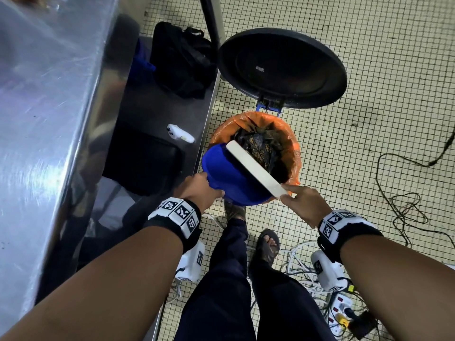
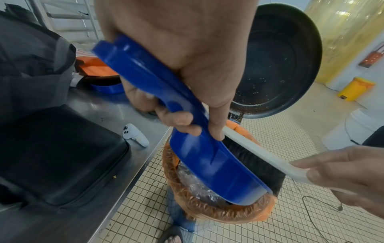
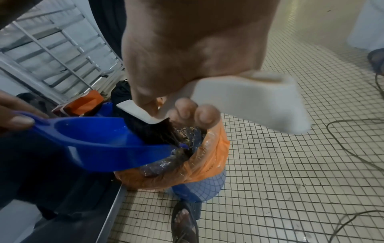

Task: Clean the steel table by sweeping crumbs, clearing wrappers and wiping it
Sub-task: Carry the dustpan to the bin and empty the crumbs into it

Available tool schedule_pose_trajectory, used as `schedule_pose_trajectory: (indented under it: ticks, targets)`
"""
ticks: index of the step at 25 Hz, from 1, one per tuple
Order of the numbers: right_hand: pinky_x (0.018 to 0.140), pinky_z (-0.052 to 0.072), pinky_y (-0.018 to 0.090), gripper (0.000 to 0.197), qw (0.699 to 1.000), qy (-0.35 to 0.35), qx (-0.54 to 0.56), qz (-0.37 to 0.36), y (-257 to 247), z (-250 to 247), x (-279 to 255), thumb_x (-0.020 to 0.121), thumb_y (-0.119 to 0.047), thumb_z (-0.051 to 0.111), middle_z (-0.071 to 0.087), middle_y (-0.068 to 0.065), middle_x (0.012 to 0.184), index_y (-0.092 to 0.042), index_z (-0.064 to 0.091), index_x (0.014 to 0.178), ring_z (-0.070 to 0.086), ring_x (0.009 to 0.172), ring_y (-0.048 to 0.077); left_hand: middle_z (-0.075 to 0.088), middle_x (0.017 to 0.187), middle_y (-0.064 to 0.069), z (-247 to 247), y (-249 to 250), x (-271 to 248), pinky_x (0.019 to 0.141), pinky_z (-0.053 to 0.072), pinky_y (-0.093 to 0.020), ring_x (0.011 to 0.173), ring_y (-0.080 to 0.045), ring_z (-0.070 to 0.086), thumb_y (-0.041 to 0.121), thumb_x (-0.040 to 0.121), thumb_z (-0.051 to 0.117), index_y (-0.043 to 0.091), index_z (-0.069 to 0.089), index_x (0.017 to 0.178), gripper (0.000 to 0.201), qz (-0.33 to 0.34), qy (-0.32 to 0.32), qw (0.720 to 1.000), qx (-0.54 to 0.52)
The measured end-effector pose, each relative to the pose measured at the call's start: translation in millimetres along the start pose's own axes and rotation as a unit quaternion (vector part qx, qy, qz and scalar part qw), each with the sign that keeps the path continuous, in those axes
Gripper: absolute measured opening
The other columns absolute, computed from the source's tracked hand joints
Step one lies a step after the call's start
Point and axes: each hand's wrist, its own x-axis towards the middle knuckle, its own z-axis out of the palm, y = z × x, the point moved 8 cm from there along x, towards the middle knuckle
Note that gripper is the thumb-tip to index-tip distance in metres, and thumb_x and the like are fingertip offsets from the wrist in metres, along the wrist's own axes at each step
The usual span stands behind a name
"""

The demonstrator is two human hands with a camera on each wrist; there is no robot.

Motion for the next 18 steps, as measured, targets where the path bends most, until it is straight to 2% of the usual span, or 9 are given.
schedule_pose_trajectory:
  ticks: [2, 5, 6, 9, 11, 14, 16, 18]
  targets:
    - [0.043, 0.038, 0.011, 0.042, 0.999, -0.012, -0.031, -0.008, 2, 0, -1, 0.091, -0.034, 0.058, 0.06, -0.003, 0.059, -0.027, 0.058, 0.133, 0.05, 0.044, 0.006, 0.063, 0.079, 0.009, -4, -2, -1, 0.065, 0.051, -0.028, 0.073, -0.014, 0.063, 0.045, 0.077, 0.074, 0.03, 0.062, 0.096, 0.027, -0.003, 0.001, 1.0, 0.01]
    - [0.058, 0.041, 0.02, 0.044, 0.999, 0.002, -0.054, -0.004, 3, -3, 2, 0.094, -0.034, 0.054, 0.066, 0.008, 0.079, -0.024, 0.053, 0.137, 0.055, 0.055, 0.01, 0.063, 0.077, 0.009, -1, -4, -5, 0.061, 0.047, -0.025, 0.071, -0.013, 0.062, 0.043, 0.08, 0.072, 0.028, 0.063, 0.096, 0.024, 0.003, -0.003, 1.0, 0.019]
    - [0.06, 0.041, 0.021, 0.045, 0.999, 0.007, -0.047, -0.001, 2, -3, 2, 0.094, -0.035, 0.053, 0.066, 0.009, 0.082, -0.025, 0.053, 0.137, 0.055, 0.055, 0.012, 0.063, 0.075, 0.008, 1, -4, -6, 0.058, 0.045, -0.024, 0.069, -0.012, 0.061, 0.042, 0.081, 0.071, 0.028, 0.063, 0.096, 0.022, 0.005, -0.003, 1.0, 0.024]
    - [0.054, 0.041, 0.023, 0.044, 1.0, 0.027, 0.0, 0.009, -3, -4, 2, 0.094, -0.035, 0.052, 0.058, 0.0, 0.064, -0.027, 0.053, 0.137, 0.051, 0.048, 0.011, 0.062, 0.074, 0.008, 5, -6, -7, 0.057, 0.043, -0.024, 0.068, -0.011, 0.061, 0.043, 0.082, 0.07, 0.027, 0.062, 0.095, 0.022, 0.0, -0.005, 1.0, 0.02]
    - [0.047, 0.038, 0.017, 0.043, 1.0, 0.027, 0.009, 0.0, -6, -3, 1, 0.093, -0.035, 0.054, 0.051, -0.007, 0.056, -0.029, 0.054, 0.135, 0.048, 0.044, 0.007, 0.063, 0.076, 0.008, 4, -6, -5, 0.062, 0.047, -0.026, 0.07, -0.013, 0.062, 0.044, 0.081, 0.07, 0.027, 0.063, 0.097, 0.024, 0.001, -0.002, 1.0, 0.018]
    - [0.04, 0.035, 0.009, 0.041, 1.0, -0.012, -0.015, -0.024, -6, 6, -1, 0.091, -0.034, 0.059, 0.054, -0.009, 0.059, -0.028, 0.059, 0.132, 0.047, 0.042, 0.004, 0.066, 0.086, 0.005, -3, -6, -1, 0.068, 0.047, -0.028, 0.079, -0.02, 0.063, 0.046, 0.078, 0.071, 0.029, 0.064, 0.101, 0.03, 0.0, 0.015, 0.999, 0.032]
    - [0.043, 0.036, 0.01, 0.042, 0.999, -0.025, -0.038, -0.025, 1, 7, -1, 0.09, -0.034, 0.06, 0.058, -0.004, 0.065, -0.028, 0.059, 0.132, 0.05, 0.046, 0.006, 0.069, 0.096, 0.002, -6, -9, 2, 0.073, 0.05, -0.03, 0.087, -0.024, 0.064, 0.048, 0.076, 0.072, 0.03, 0.064, 0.105, 0.034, -0.003, 0.025, 0.998, 0.052]
    - [0.051, 0.038, 0.016, 0.043, 0.997, -0.023, -0.069, -0.014, 7, 3, -1, 0.091, -0.036, 0.057, 0.06, 0.002, 0.076, -0.028, 0.057, 0.133, 0.052, 0.051, 0.007, 0.069, 0.101, -0.001, -8, -15, 4, 0.075, 0.049, -0.031, 0.091, -0.027, 0.064, 0.048, 0.077, 0.071, 0.03, 0.063, 0.108, 0.037, -0.012, 0.033, 0.997, 0.069]
